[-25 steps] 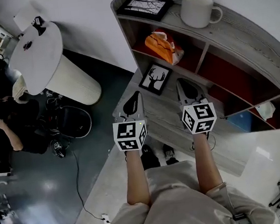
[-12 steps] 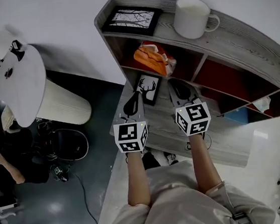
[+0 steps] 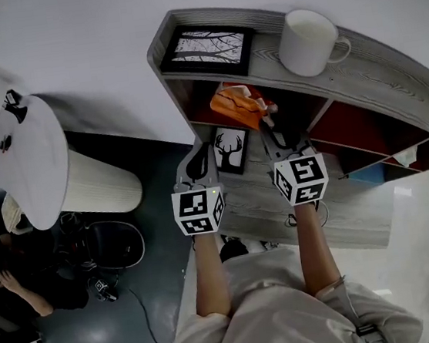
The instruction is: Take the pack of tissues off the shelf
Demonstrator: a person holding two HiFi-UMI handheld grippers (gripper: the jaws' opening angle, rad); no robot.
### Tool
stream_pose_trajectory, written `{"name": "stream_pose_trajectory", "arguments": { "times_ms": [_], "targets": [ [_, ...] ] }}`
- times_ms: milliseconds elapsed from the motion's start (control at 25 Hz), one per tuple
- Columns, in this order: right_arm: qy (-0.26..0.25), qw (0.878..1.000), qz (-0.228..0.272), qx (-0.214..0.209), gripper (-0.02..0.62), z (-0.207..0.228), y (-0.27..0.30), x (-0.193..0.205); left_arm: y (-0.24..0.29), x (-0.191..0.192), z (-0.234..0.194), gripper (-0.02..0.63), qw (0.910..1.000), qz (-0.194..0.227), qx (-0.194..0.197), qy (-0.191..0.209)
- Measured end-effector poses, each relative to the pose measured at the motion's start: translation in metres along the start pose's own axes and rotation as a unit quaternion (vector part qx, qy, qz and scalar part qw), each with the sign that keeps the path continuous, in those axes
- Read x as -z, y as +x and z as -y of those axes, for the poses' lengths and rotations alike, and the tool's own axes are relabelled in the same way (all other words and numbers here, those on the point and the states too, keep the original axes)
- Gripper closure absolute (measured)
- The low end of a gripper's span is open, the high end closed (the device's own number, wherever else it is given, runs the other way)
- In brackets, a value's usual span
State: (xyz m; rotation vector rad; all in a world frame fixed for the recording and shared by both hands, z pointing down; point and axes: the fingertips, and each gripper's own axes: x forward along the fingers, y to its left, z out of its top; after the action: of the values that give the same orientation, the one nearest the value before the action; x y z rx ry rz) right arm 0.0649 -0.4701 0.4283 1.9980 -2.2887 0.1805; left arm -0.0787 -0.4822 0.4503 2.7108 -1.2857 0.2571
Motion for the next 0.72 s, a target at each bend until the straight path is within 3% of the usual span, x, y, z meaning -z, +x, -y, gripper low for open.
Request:
{"name": "stream_pose_trajectory", "arguments": {
  "times_ms": [240,400,640,720],
  "targets": [
    [-0.033,0.999,-0.02,0.011,0.404,-0.002,0.02,0.0,0.01,-0.002,-0.018,0.595,1.0,-0.002,0.004,-0.001],
    [-0.064,0.997,-0.048,0.025,0.399,0.001,0.03,0.011,0.012,-0.003,-0.023,0.595,1.0,-0.001,0.002,0.0],
    [-0.067,0.996,-0.046,0.027,0.533,0.005,0.032,0.015,0.006,-0.001,-0.028,0.595,0.9999,-0.001,-0.013,0.0],
    [-0.066,0.997,-0.038,0.028,0.549,0.007,0.031,0.012,0.003,-0.002,-0.027,0.595,0.9998,0.001,-0.019,0.0]
  ]
}}
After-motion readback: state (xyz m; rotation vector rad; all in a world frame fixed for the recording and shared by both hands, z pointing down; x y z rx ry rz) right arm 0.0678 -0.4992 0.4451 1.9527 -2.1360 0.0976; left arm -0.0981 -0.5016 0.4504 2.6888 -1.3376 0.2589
